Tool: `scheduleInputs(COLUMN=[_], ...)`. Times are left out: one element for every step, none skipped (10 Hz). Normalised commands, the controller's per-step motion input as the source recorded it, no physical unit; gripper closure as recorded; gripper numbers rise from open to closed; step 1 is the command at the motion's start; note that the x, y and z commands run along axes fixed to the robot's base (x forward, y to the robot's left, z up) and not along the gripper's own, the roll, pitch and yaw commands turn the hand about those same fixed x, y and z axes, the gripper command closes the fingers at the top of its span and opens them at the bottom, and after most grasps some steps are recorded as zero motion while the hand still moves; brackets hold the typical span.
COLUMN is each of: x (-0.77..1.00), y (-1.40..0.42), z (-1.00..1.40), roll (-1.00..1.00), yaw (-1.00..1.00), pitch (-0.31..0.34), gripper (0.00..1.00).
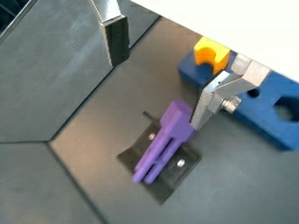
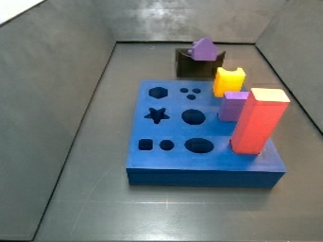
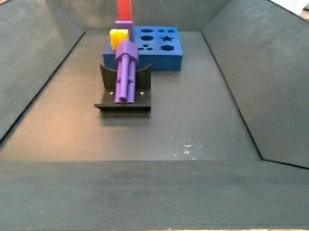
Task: Pick up the 3 prong object. Move up. Rotate the 3 prong object. Place the 3 prong object on the fixture. Regrasp the 3 prong object. Move to above the board. Insert the 3 prong object.
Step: Regrasp the 3 prong object.
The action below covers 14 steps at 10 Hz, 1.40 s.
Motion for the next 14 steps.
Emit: scheduleInputs(x=[0.12, 0.12, 0.12, 0.13, 0.14, 0.15, 0.17, 0.18, 0.18, 0.16, 0.14, 0.13, 0.05, 0.05], y=[-0.04, -0.05, -0.05, -0.05, -0.06, -0.06, -0.06, -0.05, -0.05, -0.05, -0.06, -0.06, 0.04, 0.04], z=[-0.01, -0.01, -0.01, -0.01, -0.01, -0.01, -0.01, -0.01, 0.00, -0.01, -0.01, -0.01, -1.00, -1.00], roll=[1.00, 1.00, 1.00, 1.00, 0.83, 0.65, 0.48, 0.32, 0.22, 0.19, 0.19, 0.18, 0.18, 0.18], yaw=[0.08, 0.11, 0.15, 0.20, 0.25, 0.27, 0.28, 0.28, 0.28, 0.26, 0.23, 0.21, 0.21, 0.18], pitch=[0.187, 0.211, 0.244, 0.271, 0.252, 0.215, 0.176, 0.134, 0.077, 0.040, 0.013, 0.006, -0.018, -0.024], gripper=[0.00, 0.00, 0.00, 0.00, 0.00, 0.00, 0.00, 0.00, 0.00, 0.00, 0.00, 0.00, 0.00, 0.00])
